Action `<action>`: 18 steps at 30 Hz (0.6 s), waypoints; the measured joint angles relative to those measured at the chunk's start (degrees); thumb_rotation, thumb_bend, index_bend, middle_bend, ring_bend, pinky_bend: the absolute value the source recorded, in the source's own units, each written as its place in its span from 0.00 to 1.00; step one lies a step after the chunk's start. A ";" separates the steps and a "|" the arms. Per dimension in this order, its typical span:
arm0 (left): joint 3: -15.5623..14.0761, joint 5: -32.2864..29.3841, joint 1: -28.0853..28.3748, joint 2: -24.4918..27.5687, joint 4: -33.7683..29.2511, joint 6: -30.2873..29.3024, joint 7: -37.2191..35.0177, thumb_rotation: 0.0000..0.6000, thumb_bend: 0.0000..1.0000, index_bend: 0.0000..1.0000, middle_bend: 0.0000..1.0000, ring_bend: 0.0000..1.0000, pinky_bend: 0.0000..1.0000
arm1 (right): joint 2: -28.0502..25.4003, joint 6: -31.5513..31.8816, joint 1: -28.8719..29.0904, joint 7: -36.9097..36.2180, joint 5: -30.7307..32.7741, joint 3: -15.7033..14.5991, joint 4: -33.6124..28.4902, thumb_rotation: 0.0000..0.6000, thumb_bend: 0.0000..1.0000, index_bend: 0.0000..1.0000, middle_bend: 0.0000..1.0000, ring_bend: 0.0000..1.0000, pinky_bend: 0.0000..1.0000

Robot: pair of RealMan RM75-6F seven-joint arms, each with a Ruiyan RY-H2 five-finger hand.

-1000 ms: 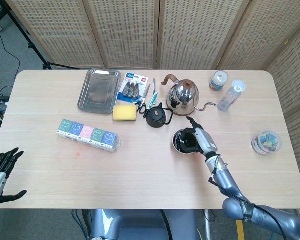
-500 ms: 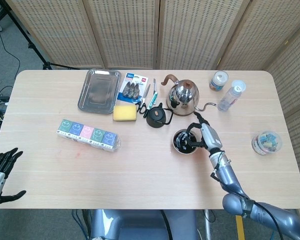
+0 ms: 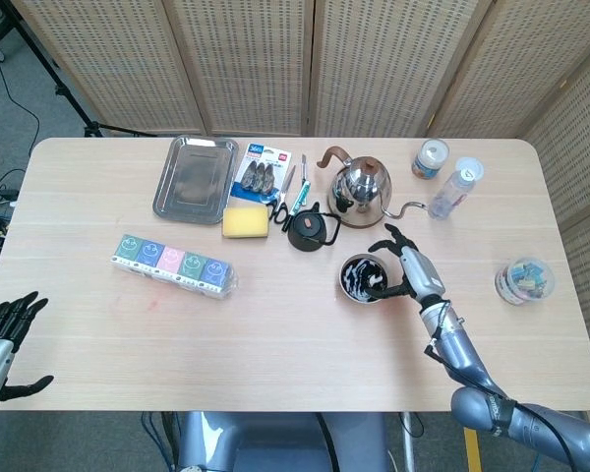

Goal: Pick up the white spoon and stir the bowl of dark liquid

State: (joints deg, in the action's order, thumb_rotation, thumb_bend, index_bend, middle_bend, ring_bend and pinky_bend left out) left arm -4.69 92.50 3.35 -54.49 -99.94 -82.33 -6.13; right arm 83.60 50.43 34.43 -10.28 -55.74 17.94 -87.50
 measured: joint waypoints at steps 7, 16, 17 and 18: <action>-0.10 0.50 -0.14 0.18 0.19 -0.49 -0.61 1.00 0.00 0.00 0.00 0.00 0.00 | -2.92 2.65 -1.05 0.82 -2.19 0.09 -4.07 1.00 0.04 0.27 0.00 0.00 0.00; -0.48 1.74 -0.77 0.36 0.70 -2.00 -1.57 1.00 0.00 0.00 0.00 0.00 0.00 | -10.89 13.31 -7.62 5.15 -15.02 -5.46 -9.33 1.00 0.00 0.25 0.00 0.00 0.00; -0.49 1.81 -0.83 0.36 0.73 -2.11 -1.56 1.00 0.00 0.00 0.00 0.00 0.00 | -11.46 14.60 -8.42 5.59 -16.49 -6.24 -9.29 1.00 0.00 0.24 0.00 0.00 0.00; -0.50 1.86 -0.88 0.33 0.76 -2.23 -1.52 1.00 0.00 0.00 0.00 0.00 0.00 | -12.09 16.40 -9.48 6.21 -18.42 -7.27 -9.04 1.00 0.00 0.22 0.00 0.00 0.00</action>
State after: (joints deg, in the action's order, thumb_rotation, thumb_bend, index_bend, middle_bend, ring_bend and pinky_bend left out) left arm -5.19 94.37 2.47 -54.16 -99.18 -84.55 -7.65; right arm 71.51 66.83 24.95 -4.07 -74.17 10.67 -96.54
